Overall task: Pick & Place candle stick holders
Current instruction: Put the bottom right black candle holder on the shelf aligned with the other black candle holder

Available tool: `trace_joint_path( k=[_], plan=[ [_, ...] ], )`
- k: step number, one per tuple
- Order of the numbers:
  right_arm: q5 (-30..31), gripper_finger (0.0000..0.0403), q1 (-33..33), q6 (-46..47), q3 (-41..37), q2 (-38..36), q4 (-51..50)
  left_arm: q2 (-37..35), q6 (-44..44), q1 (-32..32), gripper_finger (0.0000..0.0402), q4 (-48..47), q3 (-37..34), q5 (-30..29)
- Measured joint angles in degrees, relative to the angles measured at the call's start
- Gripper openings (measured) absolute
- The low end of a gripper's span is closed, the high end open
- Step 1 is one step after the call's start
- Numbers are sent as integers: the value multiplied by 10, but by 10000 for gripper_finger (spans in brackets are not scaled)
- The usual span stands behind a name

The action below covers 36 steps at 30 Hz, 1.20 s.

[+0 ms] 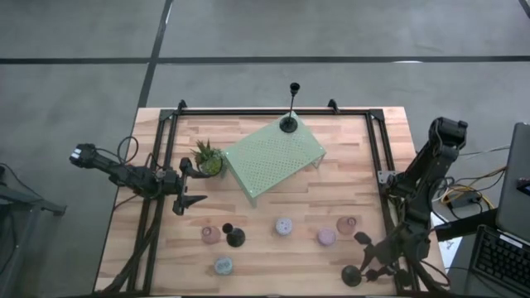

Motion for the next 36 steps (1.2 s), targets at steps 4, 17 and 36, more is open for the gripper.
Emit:
trace_joint_path(
  k=[4,17,36],
  plan=[
    [0,109,0,-5,0,12,1,0,0,0,335,0,0,0],
    [25,29,0,-8,16,8,-2,0,0,0,335,0,0,0],
    [182,22,-68,-165,107,-38,-6,0,0,0,335,0,0,0]
  ],
)
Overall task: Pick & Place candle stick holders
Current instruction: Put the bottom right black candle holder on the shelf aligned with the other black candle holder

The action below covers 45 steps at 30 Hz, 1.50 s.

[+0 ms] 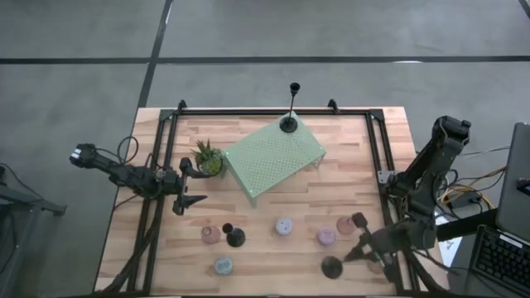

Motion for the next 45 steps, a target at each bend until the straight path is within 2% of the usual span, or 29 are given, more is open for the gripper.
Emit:
trace_joint_path(
  k=[6,15,20,30,38,45],
  plan=[
    [74,22,-69,-94,19,-37,0,0,0,0,335,0,0,0],
    [77,22,-233,-138,44,-87,-3,0,0,0,335,0,0,0],
    [72,22,-331,-150,73,-101,-49,0,0,0,335,0,0,0],
    [-43,22,-531,-133,155,-71,-186,0,0,0,335,0,0,0],
    [-178,22,-663,-110,185,-24,-193,0,0,0,335,0,0,0],
    [-185,22,-721,-110,192,16,-218,0,0,0,335,0,0,0]
  ],
)
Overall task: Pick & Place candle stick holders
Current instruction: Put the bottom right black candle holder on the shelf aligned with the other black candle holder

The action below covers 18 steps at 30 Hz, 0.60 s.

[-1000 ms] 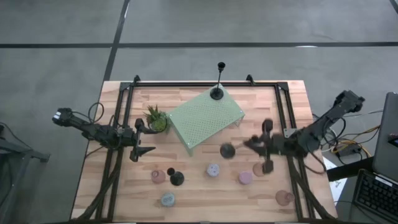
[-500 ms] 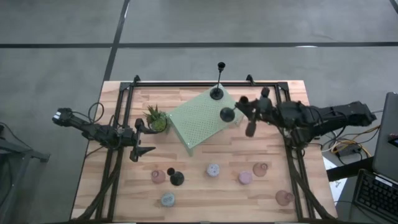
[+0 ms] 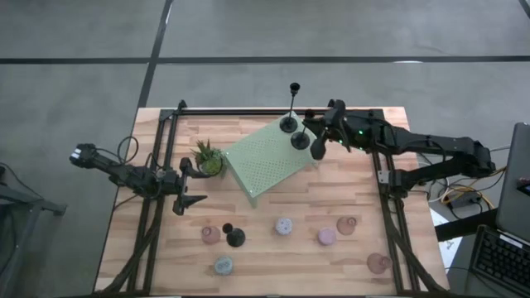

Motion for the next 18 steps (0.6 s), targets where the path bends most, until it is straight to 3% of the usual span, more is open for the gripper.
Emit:
trace_joint_path(
  k=[18],
  plan=[
    [0,22,-38,46,-5,38,-3,0,0,0,335,0,0,0]
  ],
)
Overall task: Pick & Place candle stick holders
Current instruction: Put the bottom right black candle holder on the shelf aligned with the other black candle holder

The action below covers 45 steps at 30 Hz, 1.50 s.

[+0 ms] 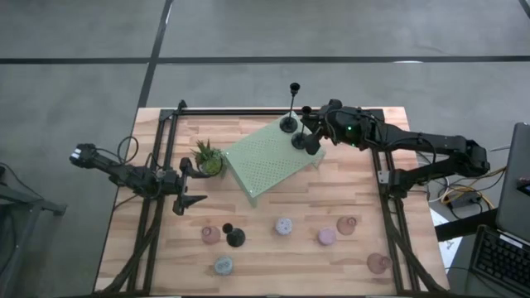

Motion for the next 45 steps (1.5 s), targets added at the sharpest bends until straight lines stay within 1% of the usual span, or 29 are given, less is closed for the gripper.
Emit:
trace_joint_path(
  k=[9,21,27,45],
  plan=[
    [1,22,0,-6,0,10,24,0,0,0,335,0,0,0],
    [2,22,-2,-13,0,19,24,0,0,0,335,0,0,0],
    [2,22,-2,-31,0,21,26,0,0,0,335,0,0,0],
    [2,25,-2,-33,0,21,25,0,0,0,335,0,0,0]
  ],
)
